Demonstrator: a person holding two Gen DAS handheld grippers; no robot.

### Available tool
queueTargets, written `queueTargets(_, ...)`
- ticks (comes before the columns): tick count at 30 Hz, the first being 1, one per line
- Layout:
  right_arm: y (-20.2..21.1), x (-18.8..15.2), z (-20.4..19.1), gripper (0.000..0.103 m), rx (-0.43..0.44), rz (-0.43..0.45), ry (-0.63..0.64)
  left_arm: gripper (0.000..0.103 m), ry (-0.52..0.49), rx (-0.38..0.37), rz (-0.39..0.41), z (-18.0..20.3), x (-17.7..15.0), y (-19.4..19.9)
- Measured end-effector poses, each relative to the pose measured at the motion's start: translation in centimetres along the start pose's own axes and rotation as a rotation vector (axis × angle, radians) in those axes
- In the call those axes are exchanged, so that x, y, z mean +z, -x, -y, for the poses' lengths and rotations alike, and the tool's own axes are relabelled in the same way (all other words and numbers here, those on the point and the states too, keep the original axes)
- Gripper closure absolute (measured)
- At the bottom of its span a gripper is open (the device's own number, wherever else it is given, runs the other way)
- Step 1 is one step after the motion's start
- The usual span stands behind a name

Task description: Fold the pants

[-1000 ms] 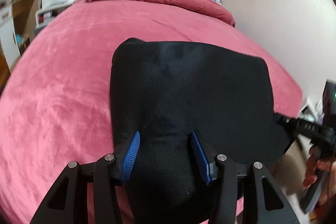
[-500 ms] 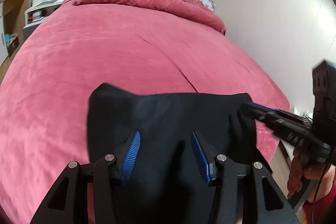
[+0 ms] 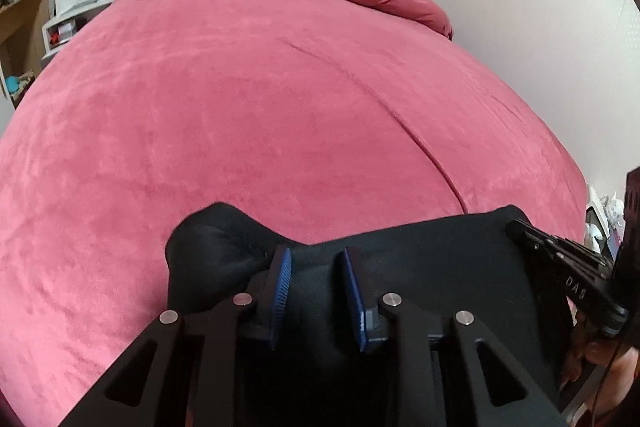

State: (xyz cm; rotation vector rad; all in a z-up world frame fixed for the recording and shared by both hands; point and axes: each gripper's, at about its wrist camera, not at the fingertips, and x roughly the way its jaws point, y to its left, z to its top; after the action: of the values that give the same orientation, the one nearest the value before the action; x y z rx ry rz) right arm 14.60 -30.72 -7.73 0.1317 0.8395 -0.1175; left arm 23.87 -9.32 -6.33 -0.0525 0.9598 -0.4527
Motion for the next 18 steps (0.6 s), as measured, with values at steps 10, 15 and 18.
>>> queueTargets(10,4.8,-0.7,0.9,0.086,0.115,0.069,-0.040,0.074,-0.044,0.058,0.047,2.4,-2.0,5.5)
queueTargets(15,8.8,-3.8,-1.0,0.083,0.144,0.068,0.080,0.074,-0.064,0.041,0.040,4.1,-5.1,8.0)
queueTargets(18,9.9,-5.6,-0.8,0.083,0.180,0.027,0.063,0.073,-0.055,0.045,0.022,4.6,-6.6,8.9)
